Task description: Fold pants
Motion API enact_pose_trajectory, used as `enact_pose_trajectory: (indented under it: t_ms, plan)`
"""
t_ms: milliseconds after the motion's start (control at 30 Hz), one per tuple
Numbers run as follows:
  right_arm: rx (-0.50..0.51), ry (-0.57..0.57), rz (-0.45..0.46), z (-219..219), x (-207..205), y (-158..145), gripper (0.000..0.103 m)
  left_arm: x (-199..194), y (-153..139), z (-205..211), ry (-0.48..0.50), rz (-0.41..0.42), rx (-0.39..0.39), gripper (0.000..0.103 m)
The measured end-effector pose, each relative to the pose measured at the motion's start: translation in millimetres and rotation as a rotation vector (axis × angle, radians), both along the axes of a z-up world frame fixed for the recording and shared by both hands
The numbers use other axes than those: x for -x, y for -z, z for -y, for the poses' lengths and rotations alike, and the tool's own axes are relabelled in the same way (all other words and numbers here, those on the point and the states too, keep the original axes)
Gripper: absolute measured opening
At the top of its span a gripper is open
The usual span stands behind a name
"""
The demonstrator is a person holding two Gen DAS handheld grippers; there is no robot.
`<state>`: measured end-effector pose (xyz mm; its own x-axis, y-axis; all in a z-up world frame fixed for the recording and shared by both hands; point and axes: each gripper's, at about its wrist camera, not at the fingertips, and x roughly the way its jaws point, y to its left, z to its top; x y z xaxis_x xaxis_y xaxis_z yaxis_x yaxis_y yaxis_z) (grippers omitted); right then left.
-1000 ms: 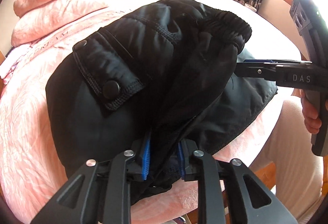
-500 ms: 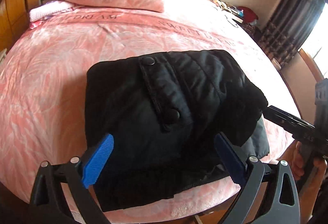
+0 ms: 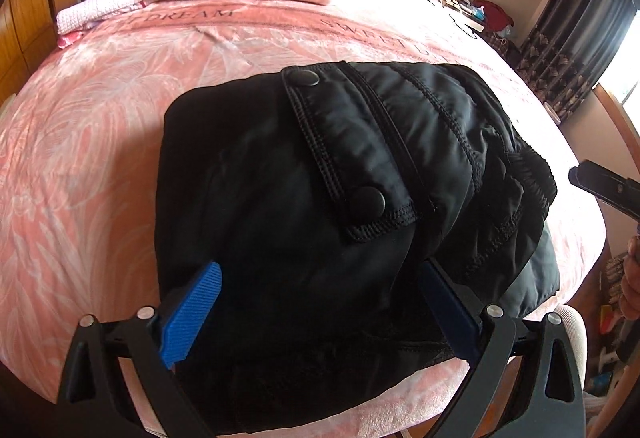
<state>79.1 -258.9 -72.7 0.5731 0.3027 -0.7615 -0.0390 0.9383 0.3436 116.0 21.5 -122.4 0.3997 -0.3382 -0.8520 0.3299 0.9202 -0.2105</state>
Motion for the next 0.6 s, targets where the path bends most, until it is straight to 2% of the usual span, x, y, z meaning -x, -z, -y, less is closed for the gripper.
enact_pose_trajectory:
  t_ms: [100, 300, 500, 567, 600]
  plan:
    - [-0.067, -0.038, -0.018, -8.3, -28.5, 9.4, 0.079, 3.5, -5.8, -7.0, -0.024, -0.01, 0.027, 0.099]
    - [-0.132, -0.076, -0.072, -18.4, -86.6, 29.6, 0.085, 1.2, -10.2, -15.4, -0.034, 0.013, 0.015, 0.099]
    - [-0.113, -0.115, -0.132, -34.6, -108.8, 58.5, 0.084, -5.9, -2.8, -13.6, -0.038, 0.011, 0.009, 0.099]
    - [-0.126, -0.13, -0.126, -36.6, -108.1, 61.9, 0.068, -5.6, -1.9, -11.0, -0.028, 0.026, -0.012, 0.099]
    - [-0.153, -0.147, -0.127, -37.8, -107.8, 63.1, 0.048, -5.6, -1.5, -9.9, -0.025, 0.03, -0.019, 0.099]
